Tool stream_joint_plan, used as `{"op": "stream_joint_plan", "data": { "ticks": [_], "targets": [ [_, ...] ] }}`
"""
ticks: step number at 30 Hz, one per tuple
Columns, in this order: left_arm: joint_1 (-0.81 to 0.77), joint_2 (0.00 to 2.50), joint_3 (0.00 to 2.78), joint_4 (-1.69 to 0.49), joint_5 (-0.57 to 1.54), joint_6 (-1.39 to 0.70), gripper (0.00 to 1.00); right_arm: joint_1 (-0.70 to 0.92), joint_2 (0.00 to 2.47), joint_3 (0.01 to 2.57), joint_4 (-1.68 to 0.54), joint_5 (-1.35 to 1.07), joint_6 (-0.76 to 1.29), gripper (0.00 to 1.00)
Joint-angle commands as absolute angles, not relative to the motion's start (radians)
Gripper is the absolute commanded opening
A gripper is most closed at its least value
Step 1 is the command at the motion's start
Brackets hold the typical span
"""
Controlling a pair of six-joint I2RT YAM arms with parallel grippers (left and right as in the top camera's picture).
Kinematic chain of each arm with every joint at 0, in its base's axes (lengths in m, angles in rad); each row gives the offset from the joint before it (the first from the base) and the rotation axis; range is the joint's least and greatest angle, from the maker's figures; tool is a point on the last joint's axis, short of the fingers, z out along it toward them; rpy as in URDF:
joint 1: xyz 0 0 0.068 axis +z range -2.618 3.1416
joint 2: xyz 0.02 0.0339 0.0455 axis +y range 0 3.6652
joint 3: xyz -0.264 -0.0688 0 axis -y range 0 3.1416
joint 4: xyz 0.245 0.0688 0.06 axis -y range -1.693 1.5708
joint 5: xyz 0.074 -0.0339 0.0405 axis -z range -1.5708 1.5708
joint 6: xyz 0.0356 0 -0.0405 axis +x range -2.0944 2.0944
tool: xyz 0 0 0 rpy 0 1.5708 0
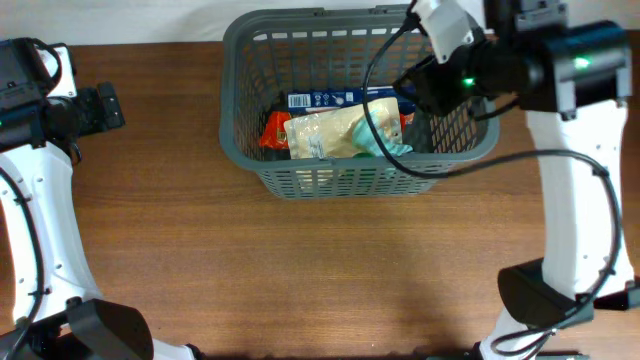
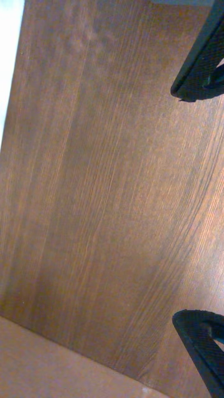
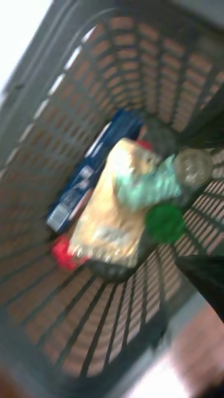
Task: Pack container
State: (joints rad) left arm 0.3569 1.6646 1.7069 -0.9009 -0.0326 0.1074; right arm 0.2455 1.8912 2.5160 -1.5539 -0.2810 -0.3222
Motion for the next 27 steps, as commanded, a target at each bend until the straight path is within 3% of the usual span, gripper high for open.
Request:
{"op": "stream_joint_plan", "data": {
  "ticks": [1, 9, 11, 14, 27],
  "targets": [
    [0.363, 1.668, 1.699, -0.902, -0.021, 0.094, 0.99, 0.231, 1.878, 2.518, -1.559, -0.101, -0.278, 0.63],
    [0.363, 1.668, 1.699, -0.902, -0.021, 0.094, 0.99, 0.168, 1.734, 2.518, -1.564, -0.121, -0.197, 0.7],
    [0.363, 1.668, 1.699, -0.902, -0.021, 0.094, 0.99, 0.168, 1.67, 2.518, -1.562, -0.121, -0.197, 0.77],
    [0.363, 1.668, 1.699, -0.902, -0.021, 0.094, 0.99, 0.168, 1.572, 2.518, -1.556, -0.121, -0.197, 0.99],
    [0.363, 1.668, 1.699, -0.902, -0.021, 0.094, 0.99, 0.169, 1.34, 2.518, -1.541, -0.119, -0.204, 0.99]
  ]
}}
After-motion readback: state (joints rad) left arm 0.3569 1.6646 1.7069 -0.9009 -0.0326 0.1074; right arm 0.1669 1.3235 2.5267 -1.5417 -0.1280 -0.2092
